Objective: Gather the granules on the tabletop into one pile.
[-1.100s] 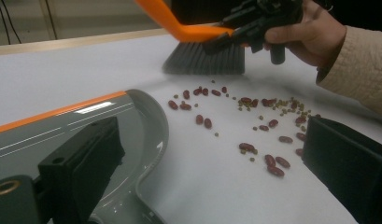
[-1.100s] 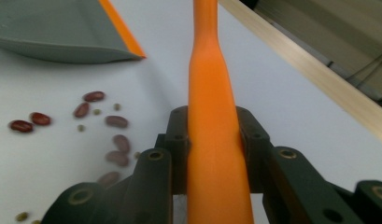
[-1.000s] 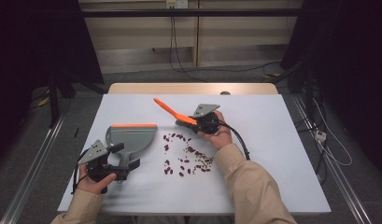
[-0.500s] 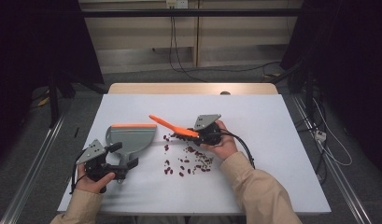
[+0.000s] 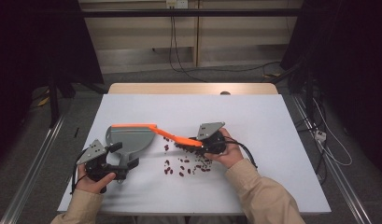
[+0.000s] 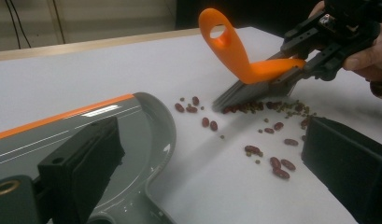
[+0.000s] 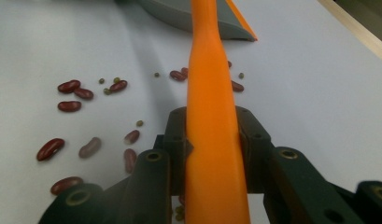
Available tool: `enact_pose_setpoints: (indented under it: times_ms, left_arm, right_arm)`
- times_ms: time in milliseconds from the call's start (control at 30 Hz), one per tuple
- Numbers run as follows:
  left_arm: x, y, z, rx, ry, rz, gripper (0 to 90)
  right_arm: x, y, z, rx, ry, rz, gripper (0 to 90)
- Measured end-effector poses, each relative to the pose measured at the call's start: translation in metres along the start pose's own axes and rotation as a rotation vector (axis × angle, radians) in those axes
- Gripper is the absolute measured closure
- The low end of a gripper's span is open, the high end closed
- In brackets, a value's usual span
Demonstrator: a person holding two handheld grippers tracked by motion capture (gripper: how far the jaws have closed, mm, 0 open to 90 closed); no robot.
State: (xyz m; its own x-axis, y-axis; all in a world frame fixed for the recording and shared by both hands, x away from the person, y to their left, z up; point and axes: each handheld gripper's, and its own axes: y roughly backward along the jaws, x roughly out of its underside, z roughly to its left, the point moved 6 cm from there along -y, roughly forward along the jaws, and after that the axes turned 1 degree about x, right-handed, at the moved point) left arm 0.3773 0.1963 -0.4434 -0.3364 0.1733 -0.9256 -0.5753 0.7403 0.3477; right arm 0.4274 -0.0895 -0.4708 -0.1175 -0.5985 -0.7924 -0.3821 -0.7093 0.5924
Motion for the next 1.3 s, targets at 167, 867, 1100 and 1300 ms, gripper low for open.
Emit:
enact_pose_setpoints:
  times_ms: [167, 867, 1100, 1300]
  left_arm:
    - [-0.001, 0.0, -0.001, -0.001, 0.0, -0.001, 4.8]
    - [0.0, -0.002, -0.001, -0.011, 0.011, 0.005, 4.8]
    - [0.001, -0.001, -0.001, -0.008, 0.013, 0.006, 4.8]
    - [0.003, -0.002, 0.001, -0.013, 0.017, 0.01, 4.8]
  right_arm:
    - [0.0, 0.004, 0.008, -0.018, 0.017, 0.009, 70.6]
    - [-0.024, -0.01, -0.044, 0.084, -0.074, -0.116, 71.3]
    - [-0.032, -0.037, -0.057, 0.098, -0.049, -0.098, 71.3]
    - [-0.038, -0.053, -0.061, 0.112, -0.025, -0.086, 71.3]
